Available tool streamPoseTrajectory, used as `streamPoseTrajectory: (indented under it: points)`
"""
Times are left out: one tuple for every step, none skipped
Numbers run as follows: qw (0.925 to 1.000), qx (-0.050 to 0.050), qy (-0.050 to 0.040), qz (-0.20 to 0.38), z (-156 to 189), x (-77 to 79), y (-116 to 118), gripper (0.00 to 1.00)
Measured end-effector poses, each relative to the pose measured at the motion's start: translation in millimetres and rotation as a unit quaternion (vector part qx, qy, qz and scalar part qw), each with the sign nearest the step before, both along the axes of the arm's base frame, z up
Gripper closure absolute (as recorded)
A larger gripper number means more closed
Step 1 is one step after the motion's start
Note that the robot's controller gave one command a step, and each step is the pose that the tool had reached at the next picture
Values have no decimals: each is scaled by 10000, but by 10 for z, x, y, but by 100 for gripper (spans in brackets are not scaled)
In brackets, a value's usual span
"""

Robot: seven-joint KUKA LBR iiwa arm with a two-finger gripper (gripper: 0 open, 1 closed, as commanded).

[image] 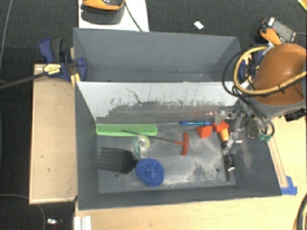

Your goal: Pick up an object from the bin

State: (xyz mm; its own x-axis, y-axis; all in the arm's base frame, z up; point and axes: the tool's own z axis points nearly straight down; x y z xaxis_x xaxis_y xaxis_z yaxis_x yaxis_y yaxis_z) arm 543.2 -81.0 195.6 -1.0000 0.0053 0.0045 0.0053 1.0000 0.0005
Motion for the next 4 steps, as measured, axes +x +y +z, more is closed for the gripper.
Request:
streamPoseTrajectory:
  points:
    - [10000, -5, -41, 14, 43, 18, 3, 0]
    - [9986, -1, -61, -519, -670, 208, 362, 0]
    - [9944, -11, -65, -1050, -515, 126, 846, 0]
    - [9956, -3, -81, -934, -727, 253, 1099, 0]
